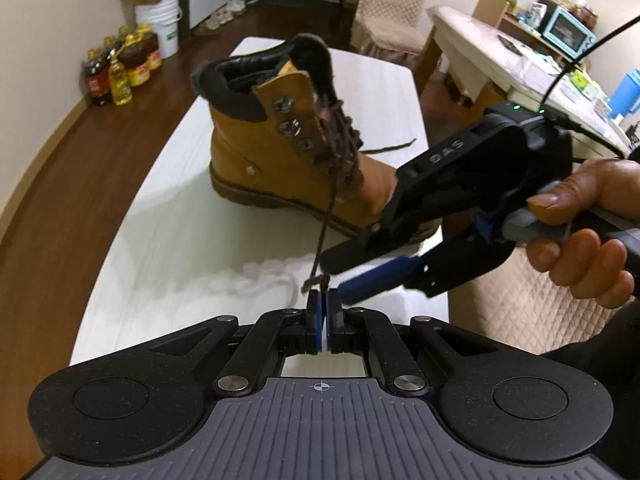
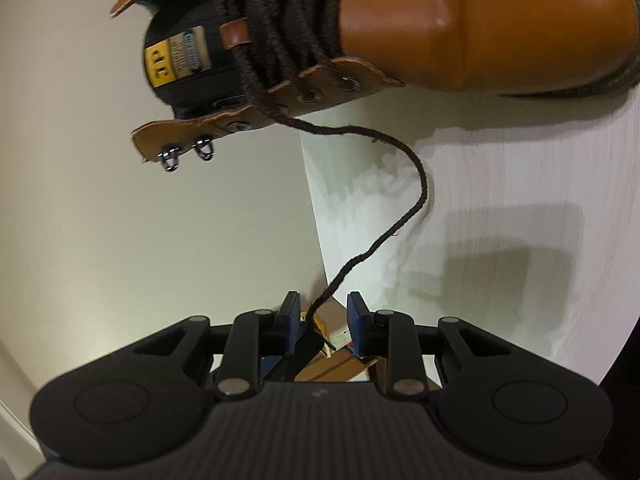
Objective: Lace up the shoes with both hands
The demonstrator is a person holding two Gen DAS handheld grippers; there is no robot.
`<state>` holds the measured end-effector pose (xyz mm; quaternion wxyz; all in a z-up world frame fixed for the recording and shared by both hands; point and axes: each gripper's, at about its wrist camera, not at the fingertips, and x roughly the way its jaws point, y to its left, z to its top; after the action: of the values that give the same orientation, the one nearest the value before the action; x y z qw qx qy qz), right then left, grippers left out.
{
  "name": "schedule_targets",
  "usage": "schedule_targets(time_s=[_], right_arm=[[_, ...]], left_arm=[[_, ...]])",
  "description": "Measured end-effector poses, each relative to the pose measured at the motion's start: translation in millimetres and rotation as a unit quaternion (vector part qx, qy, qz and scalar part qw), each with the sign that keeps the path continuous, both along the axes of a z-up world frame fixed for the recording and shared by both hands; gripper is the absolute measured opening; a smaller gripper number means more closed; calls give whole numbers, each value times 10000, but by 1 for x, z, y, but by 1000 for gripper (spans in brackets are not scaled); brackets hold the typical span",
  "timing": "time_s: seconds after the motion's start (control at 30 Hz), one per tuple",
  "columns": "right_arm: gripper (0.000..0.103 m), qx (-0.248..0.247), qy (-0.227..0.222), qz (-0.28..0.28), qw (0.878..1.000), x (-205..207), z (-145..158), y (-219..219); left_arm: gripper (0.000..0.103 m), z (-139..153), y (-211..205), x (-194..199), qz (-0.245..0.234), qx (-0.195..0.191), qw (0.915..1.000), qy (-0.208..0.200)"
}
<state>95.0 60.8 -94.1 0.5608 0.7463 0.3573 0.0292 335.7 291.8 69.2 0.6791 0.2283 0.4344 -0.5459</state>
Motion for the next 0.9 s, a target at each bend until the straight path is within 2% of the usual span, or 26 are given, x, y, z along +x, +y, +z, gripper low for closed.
schedule_targets(time_s=[0.1, 0.17, 0.2, 0.37, 0.47, 0.53, 0.6, 0.7, 0.8, 0.9], right_arm=[[28, 190, -67, -4, 9998, 0, -2, 2], [15, 236, -191, -109, 9995, -3, 2, 3], [5, 234, -264, -162, 9992, -4, 4, 2], [4, -207, -338, -486, 9980, -21, 26, -18], [4, -456, -523, -883, 9937, -40, 47, -43], [4, -795, -871, -1543, 9810, -65, 77, -77], [4, -1104, -1315, -2275, 9585, -90, 106, -107], [4, -1661, -1916, -2782, 9264, -110, 144, -138], [4, -1669, -1912, -2521, 9338, -94, 137, -144], [4, -1418, -1712, -2198, 9499, -69, 110, -132]], left_arm=[[2, 3, -5, 1, -105, -21, 9999, -25], [2, 4, -8, 0, -154, -62, 9999, -29], [2, 5, -10, 0, -179, -82, 9998, -31], [2, 12, -24, 2, -217, -244, 9995, -13], [3, 18, -35, 4, -350, -295, 9987, -245], [4, 21, -41, 5, -455, -295, 9976, -440], [7, 24, -45, 7, -527, -285, 9964, -598], [10, 32, -55, 7, -642, -309, 9919, -1051], [13, 39, -67, 6, -799, -298, 9863, -1411], [15, 47, -75, 6, -852, -324, 9820, -1654]])
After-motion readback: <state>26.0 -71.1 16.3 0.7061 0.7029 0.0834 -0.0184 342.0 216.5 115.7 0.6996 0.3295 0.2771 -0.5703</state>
